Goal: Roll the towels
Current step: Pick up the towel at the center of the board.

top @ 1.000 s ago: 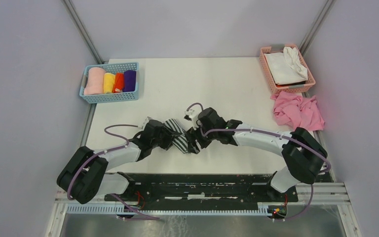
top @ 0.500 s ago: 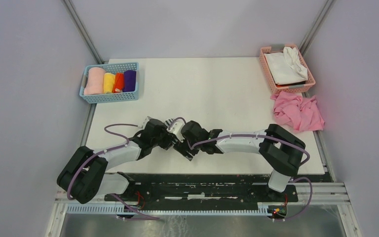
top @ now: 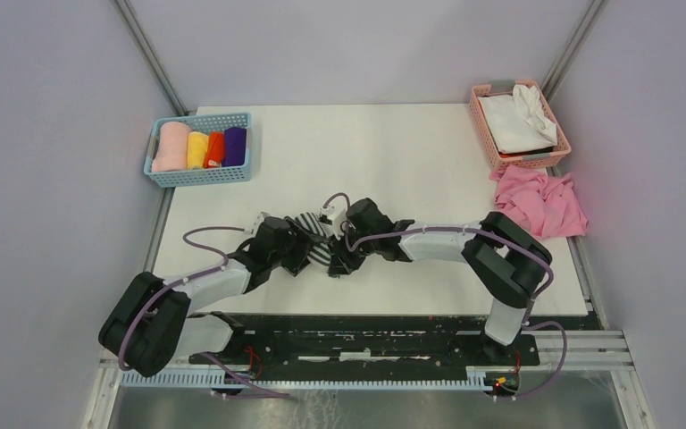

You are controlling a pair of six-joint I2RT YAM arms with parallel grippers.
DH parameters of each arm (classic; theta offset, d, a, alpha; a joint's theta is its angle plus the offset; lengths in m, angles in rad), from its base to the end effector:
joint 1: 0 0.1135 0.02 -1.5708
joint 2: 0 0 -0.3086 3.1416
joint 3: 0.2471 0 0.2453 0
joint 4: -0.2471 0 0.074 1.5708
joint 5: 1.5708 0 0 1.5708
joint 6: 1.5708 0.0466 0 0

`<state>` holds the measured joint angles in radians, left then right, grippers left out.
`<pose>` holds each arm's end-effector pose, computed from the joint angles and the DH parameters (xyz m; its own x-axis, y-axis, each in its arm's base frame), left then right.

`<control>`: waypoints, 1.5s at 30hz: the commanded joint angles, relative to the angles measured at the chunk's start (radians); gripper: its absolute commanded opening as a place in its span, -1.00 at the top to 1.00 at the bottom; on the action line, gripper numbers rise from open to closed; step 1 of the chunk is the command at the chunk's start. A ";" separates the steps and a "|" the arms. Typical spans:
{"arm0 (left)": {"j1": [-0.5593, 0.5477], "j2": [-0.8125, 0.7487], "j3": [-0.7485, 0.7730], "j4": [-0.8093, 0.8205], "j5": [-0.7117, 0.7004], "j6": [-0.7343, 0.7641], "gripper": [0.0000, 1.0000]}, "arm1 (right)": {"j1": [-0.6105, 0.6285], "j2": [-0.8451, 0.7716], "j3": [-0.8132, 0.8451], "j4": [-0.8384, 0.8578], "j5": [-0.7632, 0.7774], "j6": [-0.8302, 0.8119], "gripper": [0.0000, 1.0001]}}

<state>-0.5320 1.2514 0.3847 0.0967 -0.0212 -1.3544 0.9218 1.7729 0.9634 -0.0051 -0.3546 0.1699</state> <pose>0.1809 -0.1054 0.1801 -0.6113 -0.7732 -0.1686 -0.4798 0.5315 -0.6980 0.2109 0.3047 0.1994 -0.5840 -0.5075 -0.6336 -0.8039 0.4696 0.3650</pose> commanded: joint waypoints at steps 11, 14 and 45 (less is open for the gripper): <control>0.038 0.085 -0.052 0.082 0.063 0.022 -0.32 | -0.111 0.139 -0.143 0.346 -0.356 0.344 0.60; 0.038 0.089 -0.018 0.015 0.039 0.056 -0.04 | -0.128 0.096 -0.149 0.311 -0.319 0.333 0.32; 0.753 0.527 1.291 -0.710 0.373 1.150 0.45 | -0.211 -0.374 -0.203 -0.163 -0.009 0.090 -1.00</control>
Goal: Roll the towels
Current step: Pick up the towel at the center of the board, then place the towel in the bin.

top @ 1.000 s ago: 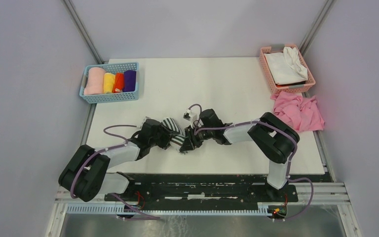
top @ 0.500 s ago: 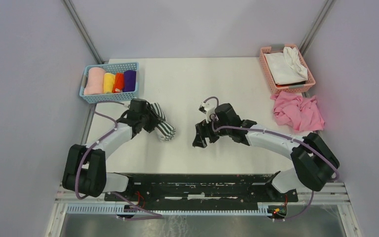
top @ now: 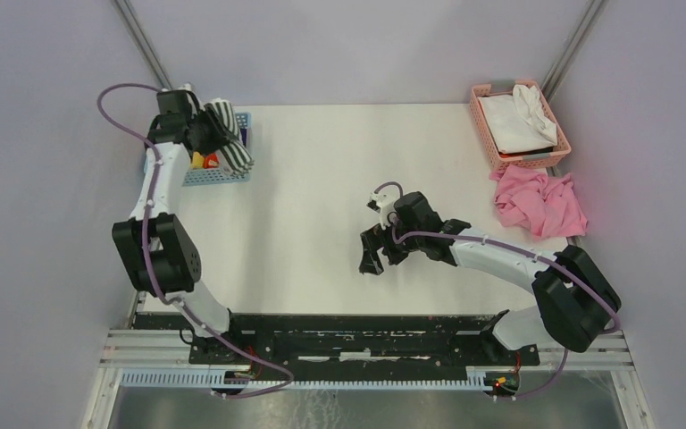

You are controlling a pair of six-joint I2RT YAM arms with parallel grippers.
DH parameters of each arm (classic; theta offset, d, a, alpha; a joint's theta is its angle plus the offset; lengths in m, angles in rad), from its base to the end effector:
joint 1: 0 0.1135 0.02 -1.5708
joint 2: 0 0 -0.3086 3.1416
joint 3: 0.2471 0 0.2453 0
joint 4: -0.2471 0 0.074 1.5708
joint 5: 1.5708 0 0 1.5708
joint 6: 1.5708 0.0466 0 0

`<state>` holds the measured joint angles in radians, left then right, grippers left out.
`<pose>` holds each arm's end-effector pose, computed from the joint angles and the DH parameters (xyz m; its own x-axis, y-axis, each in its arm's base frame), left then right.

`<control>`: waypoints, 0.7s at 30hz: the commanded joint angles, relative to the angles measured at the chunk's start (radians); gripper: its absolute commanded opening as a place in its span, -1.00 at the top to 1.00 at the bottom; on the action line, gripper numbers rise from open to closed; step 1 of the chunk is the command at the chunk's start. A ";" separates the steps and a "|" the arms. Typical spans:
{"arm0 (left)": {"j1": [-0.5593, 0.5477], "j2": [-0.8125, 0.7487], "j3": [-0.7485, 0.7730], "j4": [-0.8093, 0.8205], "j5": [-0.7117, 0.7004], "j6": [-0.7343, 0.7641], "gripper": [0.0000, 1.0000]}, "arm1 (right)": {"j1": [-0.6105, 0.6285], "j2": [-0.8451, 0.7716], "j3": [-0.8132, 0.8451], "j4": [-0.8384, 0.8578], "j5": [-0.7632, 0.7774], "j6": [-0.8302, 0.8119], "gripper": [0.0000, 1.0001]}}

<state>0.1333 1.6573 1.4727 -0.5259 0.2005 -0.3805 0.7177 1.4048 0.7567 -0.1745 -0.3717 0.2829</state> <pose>0.3800 0.0416 0.3582 -0.6074 -0.4486 -0.6556 -0.2221 0.8882 -0.4021 0.1958 0.1934 0.2361 -0.7532 -0.3123 -0.5790 -0.6130 0.6525 0.4455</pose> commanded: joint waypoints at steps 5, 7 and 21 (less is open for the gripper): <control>0.135 0.314 0.458 -0.167 0.270 0.254 0.45 | -0.008 0.016 0.007 -0.010 0.027 -0.036 -1.00; 0.151 0.376 0.519 -0.163 0.371 0.245 0.45 | -0.010 0.033 0.011 -0.016 0.032 -0.040 -1.00; 0.236 0.731 0.794 -0.288 0.444 0.316 0.43 | -0.023 0.121 0.041 -0.036 0.048 -0.051 -1.00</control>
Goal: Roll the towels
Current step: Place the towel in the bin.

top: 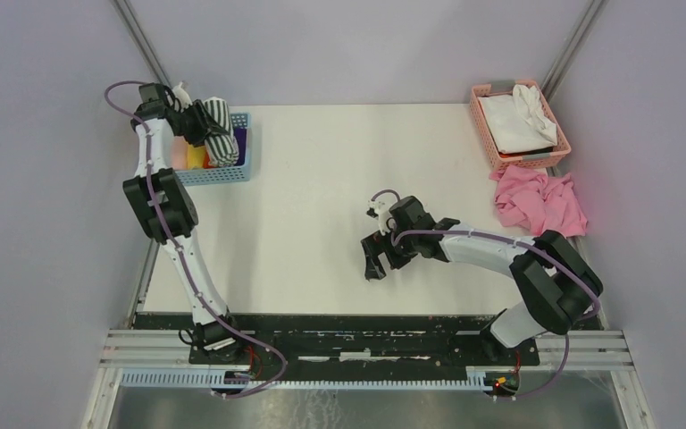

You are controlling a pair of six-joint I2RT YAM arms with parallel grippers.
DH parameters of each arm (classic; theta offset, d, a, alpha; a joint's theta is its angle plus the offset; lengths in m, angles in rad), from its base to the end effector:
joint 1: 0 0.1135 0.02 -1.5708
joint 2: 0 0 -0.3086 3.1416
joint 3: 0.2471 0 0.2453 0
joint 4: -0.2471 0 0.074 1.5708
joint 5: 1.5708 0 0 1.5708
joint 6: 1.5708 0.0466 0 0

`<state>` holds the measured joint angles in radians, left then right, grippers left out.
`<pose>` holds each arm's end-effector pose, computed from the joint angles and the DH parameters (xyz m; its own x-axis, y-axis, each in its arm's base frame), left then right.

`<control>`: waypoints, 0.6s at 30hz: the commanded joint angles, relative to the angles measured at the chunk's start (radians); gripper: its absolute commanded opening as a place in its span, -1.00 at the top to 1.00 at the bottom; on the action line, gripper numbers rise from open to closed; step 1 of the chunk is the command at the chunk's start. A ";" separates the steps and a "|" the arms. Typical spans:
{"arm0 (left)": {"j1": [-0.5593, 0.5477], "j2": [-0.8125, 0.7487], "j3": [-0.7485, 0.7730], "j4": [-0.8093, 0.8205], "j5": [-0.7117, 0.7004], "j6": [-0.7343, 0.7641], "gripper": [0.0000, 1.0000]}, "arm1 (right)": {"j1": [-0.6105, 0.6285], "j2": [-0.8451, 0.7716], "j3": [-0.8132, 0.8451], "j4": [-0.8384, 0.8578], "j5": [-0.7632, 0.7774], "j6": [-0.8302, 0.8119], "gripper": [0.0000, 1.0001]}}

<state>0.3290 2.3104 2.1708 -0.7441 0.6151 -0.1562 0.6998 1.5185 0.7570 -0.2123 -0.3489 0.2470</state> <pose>0.5225 0.1500 0.2812 -0.7356 -0.3854 -0.5572 -0.0323 0.8415 -0.5394 0.2067 0.1949 0.2036 -0.7974 -0.3710 -0.4760 -0.5748 0.7073 0.4116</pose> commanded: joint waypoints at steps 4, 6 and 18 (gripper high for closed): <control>0.058 0.130 0.120 -0.080 -0.035 0.107 0.40 | -0.007 0.021 0.040 0.002 0.035 -0.015 -1.00; 0.060 0.155 0.144 -0.091 -0.070 0.120 0.39 | -0.009 0.029 0.041 0.001 0.032 -0.012 -1.00; 0.008 0.273 0.205 -0.106 -0.348 0.155 0.10 | -0.009 0.068 0.059 -0.020 0.039 -0.011 -1.00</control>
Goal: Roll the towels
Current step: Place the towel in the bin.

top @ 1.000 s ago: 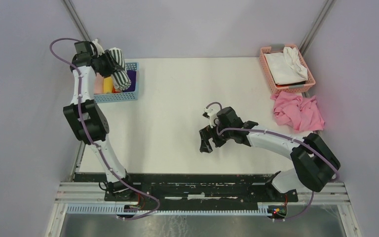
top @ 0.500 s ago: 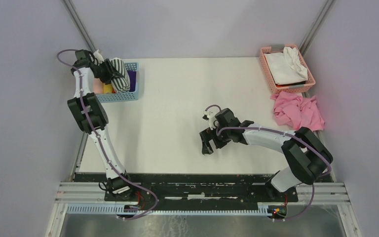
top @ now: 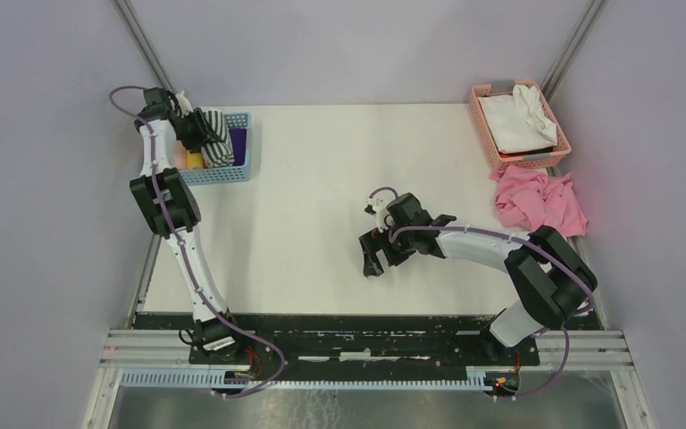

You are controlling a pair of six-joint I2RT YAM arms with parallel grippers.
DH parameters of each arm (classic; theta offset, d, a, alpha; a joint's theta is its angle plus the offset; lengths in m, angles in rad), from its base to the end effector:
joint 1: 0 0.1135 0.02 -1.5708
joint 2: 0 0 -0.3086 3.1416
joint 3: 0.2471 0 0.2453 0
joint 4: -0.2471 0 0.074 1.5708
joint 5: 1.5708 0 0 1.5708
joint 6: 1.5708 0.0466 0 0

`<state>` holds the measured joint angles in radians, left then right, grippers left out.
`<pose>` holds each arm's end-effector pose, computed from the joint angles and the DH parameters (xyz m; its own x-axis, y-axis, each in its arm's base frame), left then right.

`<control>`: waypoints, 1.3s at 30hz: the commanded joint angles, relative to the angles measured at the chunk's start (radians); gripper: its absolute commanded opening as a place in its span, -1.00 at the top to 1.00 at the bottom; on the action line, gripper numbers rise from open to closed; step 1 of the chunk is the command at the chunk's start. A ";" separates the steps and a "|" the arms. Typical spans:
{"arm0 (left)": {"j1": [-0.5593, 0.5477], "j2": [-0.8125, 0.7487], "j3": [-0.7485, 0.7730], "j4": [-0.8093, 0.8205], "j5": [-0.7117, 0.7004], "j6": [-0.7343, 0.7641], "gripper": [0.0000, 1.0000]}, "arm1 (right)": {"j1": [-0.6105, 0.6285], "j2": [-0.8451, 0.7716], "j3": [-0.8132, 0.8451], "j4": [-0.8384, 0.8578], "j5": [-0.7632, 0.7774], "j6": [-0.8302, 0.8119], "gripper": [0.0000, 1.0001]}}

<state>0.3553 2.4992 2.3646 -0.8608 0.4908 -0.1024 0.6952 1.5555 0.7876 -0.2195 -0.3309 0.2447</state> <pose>0.5453 0.1789 0.2294 -0.7757 -0.3840 -0.5009 -0.1464 0.8815 -0.4490 0.2154 0.1994 0.2015 -0.8019 -0.3705 -0.4688 -0.5658 0.7229 0.3965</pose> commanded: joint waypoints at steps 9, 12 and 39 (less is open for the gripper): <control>-0.040 0.044 0.002 0.034 -0.250 0.089 -0.50 | -0.005 0.027 0.046 -0.037 0.006 -0.015 -1.00; -0.039 0.012 0.002 0.048 -0.237 0.076 -0.60 | -0.005 0.035 0.054 -0.042 -0.016 -0.016 -1.00; 0.020 -0.211 -0.124 0.197 -0.043 -0.068 -0.98 | -0.004 -0.036 0.082 -0.095 0.055 -0.018 -1.00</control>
<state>0.3698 2.3878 2.2700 -0.7242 0.4290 -0.1303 0.6933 1.5696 0.8360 -0.3141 -0.3073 0.2367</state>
